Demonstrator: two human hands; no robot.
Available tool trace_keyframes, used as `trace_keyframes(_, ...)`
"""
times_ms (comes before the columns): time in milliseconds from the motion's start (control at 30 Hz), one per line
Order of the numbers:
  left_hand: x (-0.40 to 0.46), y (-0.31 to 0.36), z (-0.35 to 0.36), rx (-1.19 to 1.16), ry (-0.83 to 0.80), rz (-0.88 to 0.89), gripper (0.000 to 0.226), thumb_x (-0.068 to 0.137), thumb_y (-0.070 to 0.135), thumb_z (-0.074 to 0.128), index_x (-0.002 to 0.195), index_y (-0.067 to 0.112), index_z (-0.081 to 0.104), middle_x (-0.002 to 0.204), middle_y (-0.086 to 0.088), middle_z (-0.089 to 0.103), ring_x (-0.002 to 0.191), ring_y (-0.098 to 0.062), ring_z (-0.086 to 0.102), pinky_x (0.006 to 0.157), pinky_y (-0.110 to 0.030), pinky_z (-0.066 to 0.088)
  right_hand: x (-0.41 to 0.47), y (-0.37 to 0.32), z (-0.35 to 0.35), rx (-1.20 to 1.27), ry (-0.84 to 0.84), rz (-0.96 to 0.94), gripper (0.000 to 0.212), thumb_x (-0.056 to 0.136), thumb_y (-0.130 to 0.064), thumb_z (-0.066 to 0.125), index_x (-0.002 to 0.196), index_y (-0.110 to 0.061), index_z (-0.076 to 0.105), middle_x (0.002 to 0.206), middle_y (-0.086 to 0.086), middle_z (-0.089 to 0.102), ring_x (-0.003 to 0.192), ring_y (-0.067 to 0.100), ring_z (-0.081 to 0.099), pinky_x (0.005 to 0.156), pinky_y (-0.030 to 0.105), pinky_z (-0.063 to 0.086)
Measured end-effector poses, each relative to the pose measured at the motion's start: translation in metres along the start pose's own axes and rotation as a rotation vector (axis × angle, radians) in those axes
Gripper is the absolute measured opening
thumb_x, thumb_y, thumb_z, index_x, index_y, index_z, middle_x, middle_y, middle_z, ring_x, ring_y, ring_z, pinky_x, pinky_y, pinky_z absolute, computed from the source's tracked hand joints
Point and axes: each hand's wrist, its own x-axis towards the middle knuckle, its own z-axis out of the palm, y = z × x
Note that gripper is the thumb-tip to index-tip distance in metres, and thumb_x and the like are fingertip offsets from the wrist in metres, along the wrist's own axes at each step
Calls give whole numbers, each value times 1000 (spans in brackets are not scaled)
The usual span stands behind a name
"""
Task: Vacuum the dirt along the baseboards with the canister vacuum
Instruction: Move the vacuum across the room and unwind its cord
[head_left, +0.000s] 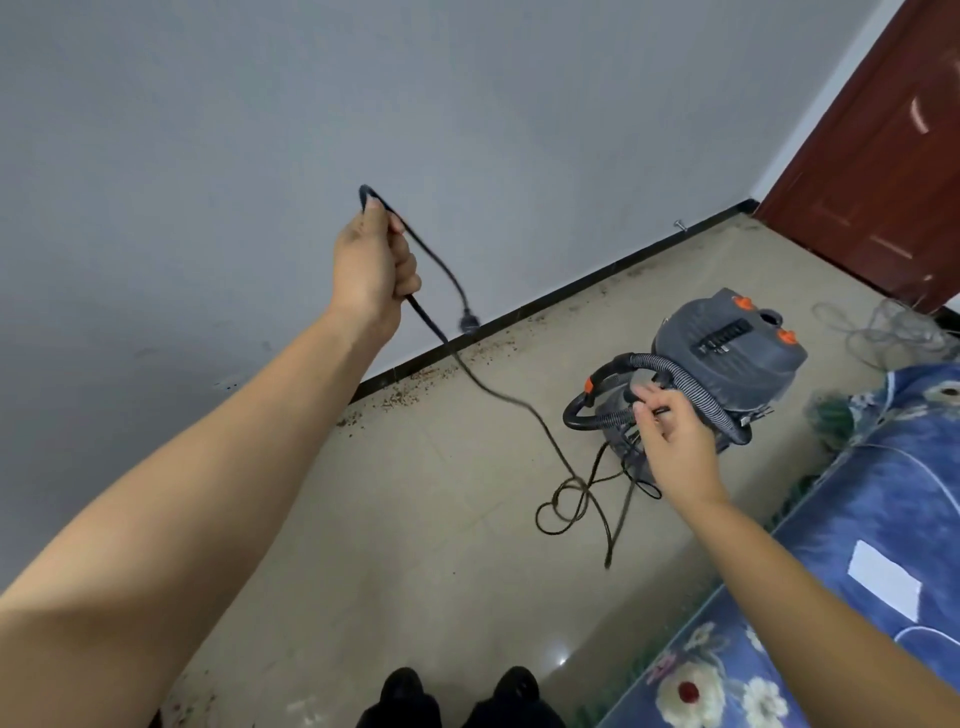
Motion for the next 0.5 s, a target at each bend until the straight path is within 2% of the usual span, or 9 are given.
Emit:
trace_keyframes(67,-2,-5,9,1,4,11,37,104,27,25,69,17,33,40,11,22,36,-6,14,36,-18,15,-9,-15,-9,-5,-226,-95,4,96,-8,50,96,-8,53,83,-15,73,69,-3,63,64,12,47)
trace_keyframes(133,-1,-1,22,-15,18,66,35,102,22,26,69,17,32,40,11,22,36,-6,14,36,-17,16,-18,-13,-13,-218,-568,-41,15,97,-9,47,99,-23,51,64,-10,70,56,5,60,60,20,47)
trace_keyframes(200,2,13,37,-52,13,133,34,102,21,26,69,17,32,40,11,23,36,-7,15,37,-17,16,-19,13,-20,-550,-881,182,27,96,-5,41,108,-25,53,71,-6,68,56,7,55,58,21,44)
trace_keyframes(267,3,29,53,-73,-27,170,35,103,22,25,69,16,33,41,10,24,37,-8,15,38,-18,15,-13,48,-29,-1008,-1158,377,33,93,3,35,116,-10,56,79,0,54,61,10,47,66,23,42)
trace_keyframes(333,0,34,66,-34,-86,169,35,104,24,26,70,16,34,41,10,26,37,-7,15,39,-17,15,-4,68,-33,-1391,-1305,323,28,95,2,36,113,8,56,77,9,47,62,19,43,76,29,38)
trace_keyframes(367,-2,33,70,7,-118,159,36,104,24,26,70,16,34,40,10,26,36,-7,16,39,-17,15,3,62,-33,-1386,-1295,275,31,98,-5,38,119,7,57,86,13,55,72,24,51,81,30,39)
trace_keyframes(400,-4,30,73,52,-155,143,35,104,25,26,70,17,34,40,11,27,36,-7,16,38,-16,15,14,53,-32,-1209,-1164,284,32,100,-14,41,122,1,58,102,13,61,90,25,57,86,30,40)
trace_keyframes(467,-8,18,73,135,-238,97,36,104,27,27,71,17,35,40,11,26,35,-6,16,38,-13,15,38,16,-27,-629,-720,261,33,100,-28,44,122,-11,62,121,5,61,109,16,54,90,28,41)
trace_keyframes(500,-12,9,72,178,-279,54,36,104,28,27,71,18,35,39,12,25,34,-5,17,38,-12,15,51,-6,-22,-349,-580,285,36,101,-33,40,122,-13,62,123,3,61,112,14,54,93,28,40)
